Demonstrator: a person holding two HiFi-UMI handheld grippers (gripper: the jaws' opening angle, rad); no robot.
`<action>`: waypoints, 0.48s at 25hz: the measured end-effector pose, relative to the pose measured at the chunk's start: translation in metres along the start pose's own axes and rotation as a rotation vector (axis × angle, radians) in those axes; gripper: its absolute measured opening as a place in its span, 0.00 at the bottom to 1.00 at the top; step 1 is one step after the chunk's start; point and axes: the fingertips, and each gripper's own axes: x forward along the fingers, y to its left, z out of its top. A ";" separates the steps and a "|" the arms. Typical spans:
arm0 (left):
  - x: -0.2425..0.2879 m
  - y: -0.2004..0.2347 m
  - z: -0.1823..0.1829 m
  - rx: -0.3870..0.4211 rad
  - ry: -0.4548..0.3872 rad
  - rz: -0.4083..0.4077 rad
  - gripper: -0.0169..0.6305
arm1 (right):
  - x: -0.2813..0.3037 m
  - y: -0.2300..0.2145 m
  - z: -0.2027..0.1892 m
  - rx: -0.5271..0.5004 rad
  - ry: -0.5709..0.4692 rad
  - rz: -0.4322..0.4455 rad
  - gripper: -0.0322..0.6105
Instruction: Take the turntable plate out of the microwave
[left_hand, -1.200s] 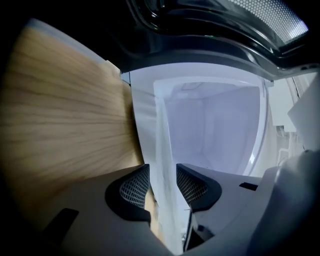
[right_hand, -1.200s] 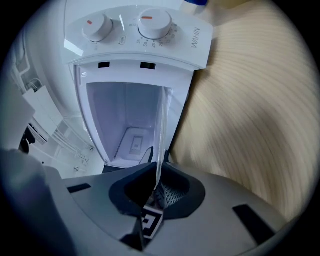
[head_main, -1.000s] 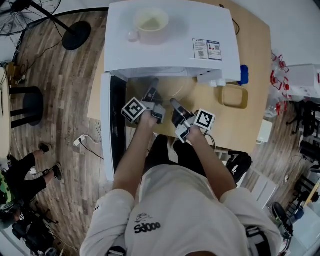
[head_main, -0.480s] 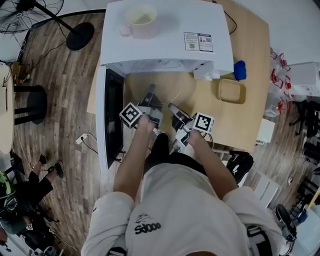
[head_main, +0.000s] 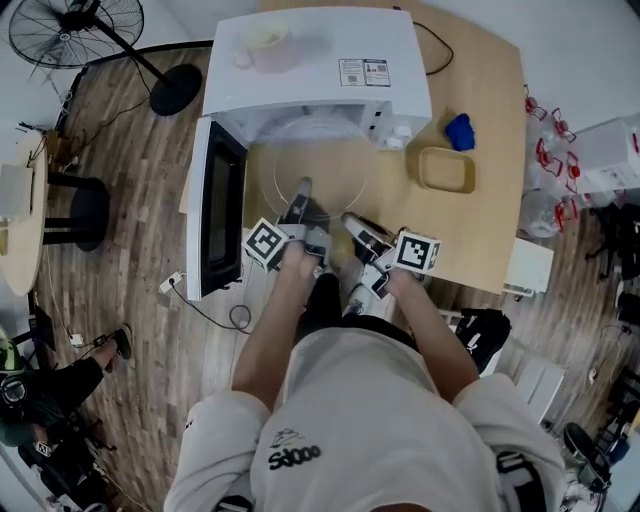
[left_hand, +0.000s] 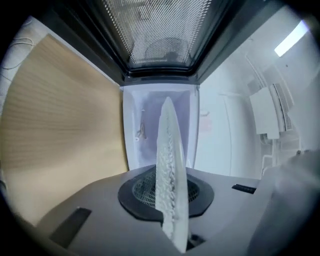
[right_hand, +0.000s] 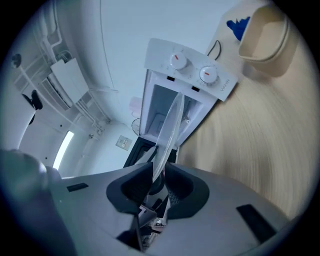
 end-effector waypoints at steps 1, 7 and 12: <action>-0.007 -0.007 -0.005 -0.005 -0.007 -0.004 0.09 | -0.008 0.006 -0.001 -0.024 -0.004 -0.004 0.14; -0.047 -0.063 -0.045 -0.018 0.022 -0.081 0.09 | -0.041 0.055 0.011 -0.049 -0.105 0.099 0.17; -0.079 -0.103 -0.073 0.005 0.048 -0.137 0.09 | -0.061 0.100 0.013 -0.102 -0.134 0.164 0.17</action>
